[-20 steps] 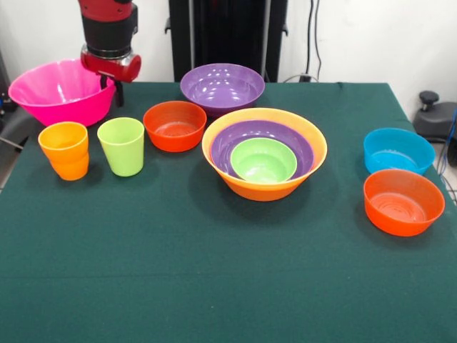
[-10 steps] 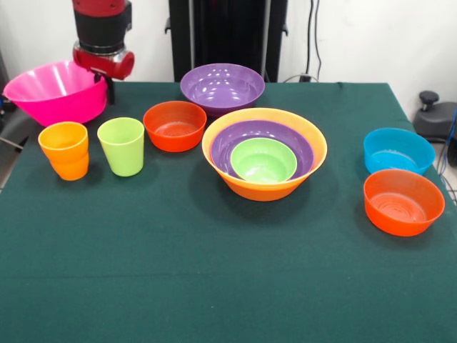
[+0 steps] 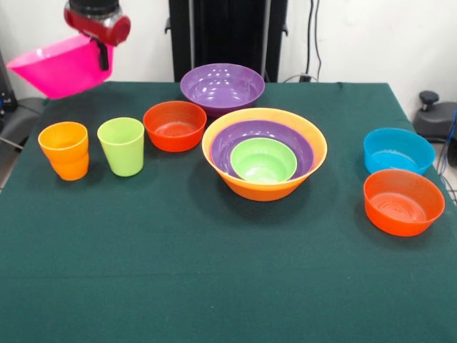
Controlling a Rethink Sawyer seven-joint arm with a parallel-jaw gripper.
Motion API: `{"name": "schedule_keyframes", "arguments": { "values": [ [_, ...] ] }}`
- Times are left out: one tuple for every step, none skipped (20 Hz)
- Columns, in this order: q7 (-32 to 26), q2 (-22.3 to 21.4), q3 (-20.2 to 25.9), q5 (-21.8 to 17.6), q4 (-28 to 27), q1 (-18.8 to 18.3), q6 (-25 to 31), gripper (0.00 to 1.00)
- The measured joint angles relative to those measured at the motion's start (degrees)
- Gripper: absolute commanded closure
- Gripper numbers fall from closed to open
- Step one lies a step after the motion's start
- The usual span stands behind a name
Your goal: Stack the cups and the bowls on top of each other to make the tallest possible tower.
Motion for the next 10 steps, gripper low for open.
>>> {"name": "schedule_keyframes", "arguments": {
  "values": [
    [0.0, -1.69, 0.87, 1.63, 0.4, 0.01, 1.99, 1.0],
    [0.0, -2.61, 1.34, 2.5, 0.57, 0.04, 3.12, 1.0],
    [0.0, -3.54, 1.82, 3.37, 0.75, 0.06, 4.25, 1.0],
    [0.0, -4.21, 2.13, 3.98, 0.87, 0.08, 5.05, 1.0],
    [0.0, -5.27, 2.62, 4.94, 1.06, 0.1, 6.3, 1.0],
    [0.0, -6.69, 3.35, 6.09, 1.34, 0.09, 7.97, 1.0],
    [0.0, -7.27, 3.67, 6.54, 1.46, 0.09, 8.65, 1.0],
    [0.0, -8.89, 4.59, 7.78, 1.79, 0.11, 10.34, 1.0],
    [0.0, -9.84, 5.13, 8.45, 1.98, 0.12, 11.21, 1.0],
    [0.0, -10.42, 5.45, 8.88, 2.12, 0.15, 11.74, 1.0]
  ]
}}
